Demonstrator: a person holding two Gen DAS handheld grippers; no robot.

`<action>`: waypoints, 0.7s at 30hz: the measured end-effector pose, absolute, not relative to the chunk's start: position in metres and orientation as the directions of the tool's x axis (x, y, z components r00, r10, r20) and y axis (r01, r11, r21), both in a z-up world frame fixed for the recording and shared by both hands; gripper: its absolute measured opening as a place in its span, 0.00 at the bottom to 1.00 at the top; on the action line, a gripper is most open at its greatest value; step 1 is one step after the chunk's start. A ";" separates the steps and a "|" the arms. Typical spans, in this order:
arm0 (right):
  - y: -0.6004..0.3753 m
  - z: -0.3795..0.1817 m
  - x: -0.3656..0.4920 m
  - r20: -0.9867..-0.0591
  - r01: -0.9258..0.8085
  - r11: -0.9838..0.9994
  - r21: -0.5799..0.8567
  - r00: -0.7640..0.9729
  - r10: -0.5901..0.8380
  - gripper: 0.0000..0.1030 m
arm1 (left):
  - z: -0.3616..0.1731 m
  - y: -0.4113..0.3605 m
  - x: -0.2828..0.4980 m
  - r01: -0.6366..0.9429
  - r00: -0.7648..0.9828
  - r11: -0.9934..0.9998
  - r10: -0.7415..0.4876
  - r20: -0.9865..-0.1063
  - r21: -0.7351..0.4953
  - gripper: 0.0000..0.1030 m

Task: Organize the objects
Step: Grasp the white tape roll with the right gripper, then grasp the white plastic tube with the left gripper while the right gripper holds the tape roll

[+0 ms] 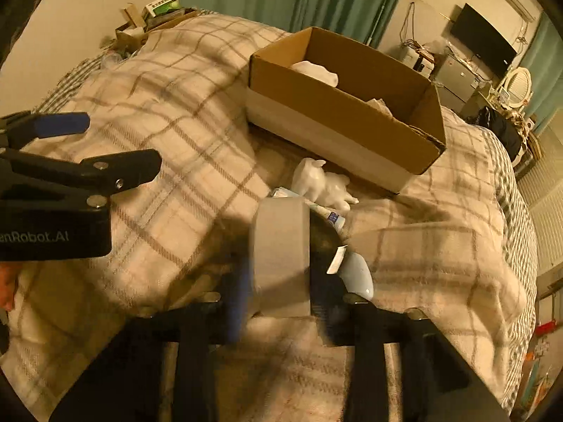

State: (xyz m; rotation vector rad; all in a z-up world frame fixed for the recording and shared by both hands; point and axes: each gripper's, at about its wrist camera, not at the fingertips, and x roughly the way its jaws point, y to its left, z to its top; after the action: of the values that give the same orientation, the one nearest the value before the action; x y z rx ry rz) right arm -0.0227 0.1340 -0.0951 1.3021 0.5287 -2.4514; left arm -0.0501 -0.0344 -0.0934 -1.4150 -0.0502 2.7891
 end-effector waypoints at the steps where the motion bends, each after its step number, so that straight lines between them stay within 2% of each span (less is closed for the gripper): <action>1: 0.138 -0.090 -0.022 -0.832 0.436 -0.888 -0.145 -0.540 -0.129 0.28 | -0.093 -0.034 -0.050 0.002 -0.590 -0.999 0.026 -0.807 -0.034 1.00; 9: 0.179 -0.053 -0.029 -0.754 0.429 -0.878 0.214 -0.499 -0.427 0.28 | -0.092 -0.030 -0.048 -0.004 -0.591 -1.000 0.015 -0.807 -0.015 1.00; 12: 0.186 -0.055 -0.034 -0.767 0.382 -0.907 0.180 -0.523 -0.372 0.28 | -0.091 -0.025 -0.048 -0.016 -0.587 -1.000 0.017 -0.809 -0.009 1.00; 16: 0.199 -0.060 -0.037 -0.752 0.368 -0.884 0.288 -0.484 -0.446 0.28 | -0.091 -0.014 -0.048 -0.046 -0.585 -0.999 0.030 -0.811 -0.003 1.00; 21: 0.196 -0.058 -0.033 -0.757 0.361 -0.914 0.185 -0.541 -0.367 0.28 | -0.095 0.004 -0.048 -0.110 -0.555 -0.994 0.081 -0.828 -0.024 1.00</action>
State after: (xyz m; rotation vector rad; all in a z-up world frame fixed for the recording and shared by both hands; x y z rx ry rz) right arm -0.0328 0.1960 -0.0575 1.2020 -0.0098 -2.4437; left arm -0.0485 0.0040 -0.0954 -1.4240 0.0469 2.6779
